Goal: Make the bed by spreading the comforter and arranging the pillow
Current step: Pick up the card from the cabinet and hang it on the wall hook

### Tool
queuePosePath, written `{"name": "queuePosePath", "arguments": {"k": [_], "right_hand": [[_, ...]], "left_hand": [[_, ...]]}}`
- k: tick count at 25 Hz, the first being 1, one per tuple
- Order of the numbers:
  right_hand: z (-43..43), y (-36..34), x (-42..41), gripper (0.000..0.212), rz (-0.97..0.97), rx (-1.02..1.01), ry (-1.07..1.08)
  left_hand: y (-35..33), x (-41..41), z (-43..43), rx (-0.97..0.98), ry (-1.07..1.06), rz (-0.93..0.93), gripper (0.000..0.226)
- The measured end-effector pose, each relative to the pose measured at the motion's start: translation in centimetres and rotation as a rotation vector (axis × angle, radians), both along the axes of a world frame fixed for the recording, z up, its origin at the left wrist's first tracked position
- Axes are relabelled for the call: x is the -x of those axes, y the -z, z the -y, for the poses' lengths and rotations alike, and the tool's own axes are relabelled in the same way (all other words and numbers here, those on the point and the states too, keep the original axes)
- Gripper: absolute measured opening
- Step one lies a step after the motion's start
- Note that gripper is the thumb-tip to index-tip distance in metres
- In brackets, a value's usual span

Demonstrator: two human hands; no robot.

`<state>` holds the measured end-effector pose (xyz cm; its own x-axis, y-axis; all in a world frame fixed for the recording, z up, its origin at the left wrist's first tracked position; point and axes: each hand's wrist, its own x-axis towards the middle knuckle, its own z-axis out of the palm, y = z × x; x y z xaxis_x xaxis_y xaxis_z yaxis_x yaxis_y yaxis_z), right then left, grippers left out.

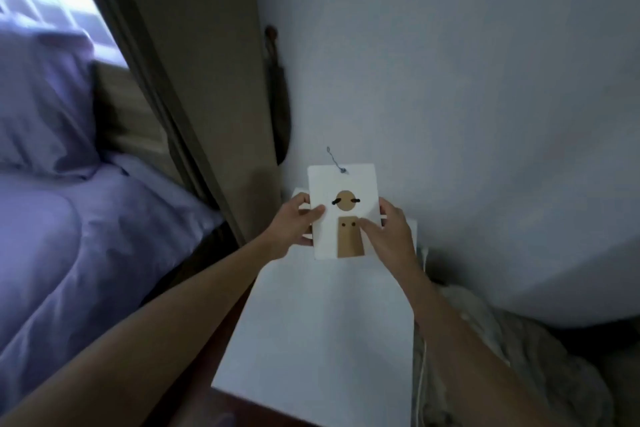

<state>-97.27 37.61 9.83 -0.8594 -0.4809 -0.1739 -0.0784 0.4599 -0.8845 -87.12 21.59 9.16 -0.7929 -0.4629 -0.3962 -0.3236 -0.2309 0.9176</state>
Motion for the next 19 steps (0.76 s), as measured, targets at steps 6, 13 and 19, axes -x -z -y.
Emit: {"name": "queuePosePath", "arguments": {"k": [6,13,19], "right_hand": [[1.5,-11.8,1.3,0.107,-0.815,-0.211,-0.280],[2.1,-15.4,-0.7,0.092,-1.241,-0.312,-0.282],[1.6,-16.2,-3.2,0.091,-1.166,-0.460,-0.416]], "left_hand": [[-15.4,2.0,3.9,0.233,0.036,-0.299,0.013],[-20.0,0.0,4.7,0.323,0.136,-0.341,0.022],[-19.1,-1.7,5.7,0.307,0.188,-0.325,0.010]]}}
